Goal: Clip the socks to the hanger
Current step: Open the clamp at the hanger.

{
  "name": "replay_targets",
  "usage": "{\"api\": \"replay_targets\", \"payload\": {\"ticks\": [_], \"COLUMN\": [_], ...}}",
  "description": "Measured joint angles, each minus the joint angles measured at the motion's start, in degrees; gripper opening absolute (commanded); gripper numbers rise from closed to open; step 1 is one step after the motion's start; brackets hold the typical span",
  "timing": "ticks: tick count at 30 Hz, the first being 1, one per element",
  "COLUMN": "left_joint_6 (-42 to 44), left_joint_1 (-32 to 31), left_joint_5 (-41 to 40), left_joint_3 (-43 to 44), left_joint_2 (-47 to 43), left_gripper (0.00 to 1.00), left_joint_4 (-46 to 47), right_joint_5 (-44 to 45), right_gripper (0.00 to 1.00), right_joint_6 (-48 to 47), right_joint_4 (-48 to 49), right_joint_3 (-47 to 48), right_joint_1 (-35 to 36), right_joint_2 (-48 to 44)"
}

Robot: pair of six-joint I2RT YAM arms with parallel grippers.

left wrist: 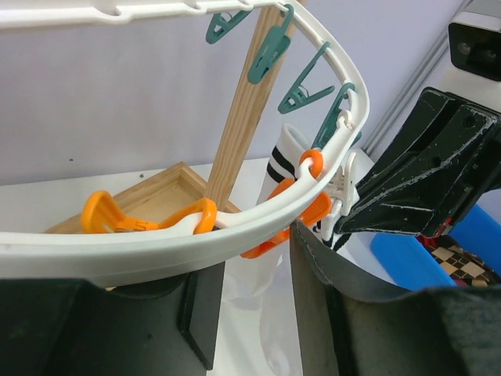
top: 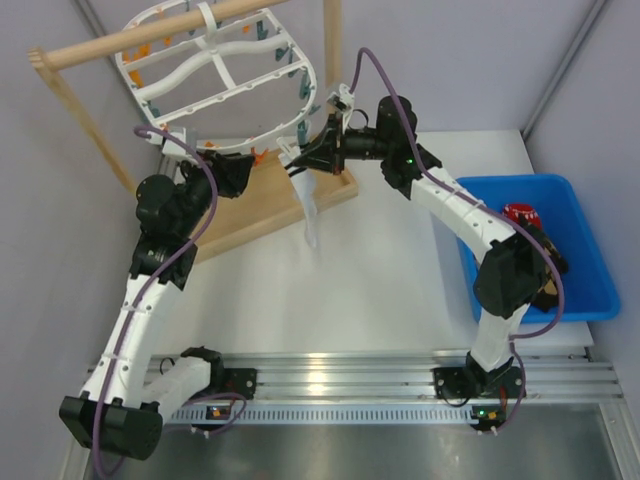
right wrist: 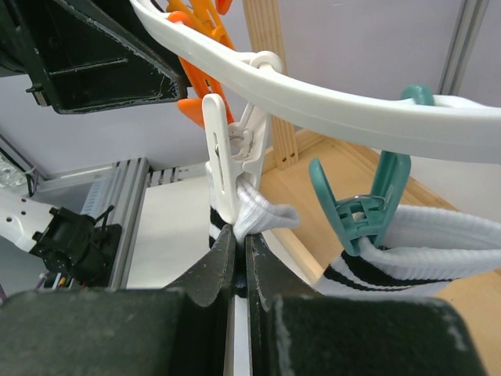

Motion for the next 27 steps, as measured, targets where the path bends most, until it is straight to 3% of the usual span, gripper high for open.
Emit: {"api": "replay_targets", "payload": {"ticks": [17, 21, 27], "left_joint_6": [-3.21, -2.49, -0.37], "left_joint_1": [-1.05, -1.05, -1.09], "left_joint_5": [-2.54, -3.26, -3.37], "left_joint_3": [-5.64, -7.39, -7.48], "left_joint_2": [-1.38, -3.06, -3.93], "left_gripper": [0.50, 0.47, 0.35], "left_joint_4": [7.32, 8.98, 11.93], "right_joint_5": [-1.81, -2.25, -2.58], "right_gripper": [0.00, 0.00, 0.00], "right_joint_6": [2.34, 3.13, 3.74], "right_joint_4": [1.36, 1.90, 2.89], "right_joint_3": [-1.18, -1.20, -2.27], "right_joint_1": [0.26, 0.55, 0.55], "right_joint_2": [-0.74, -0.74, -1.07]}}
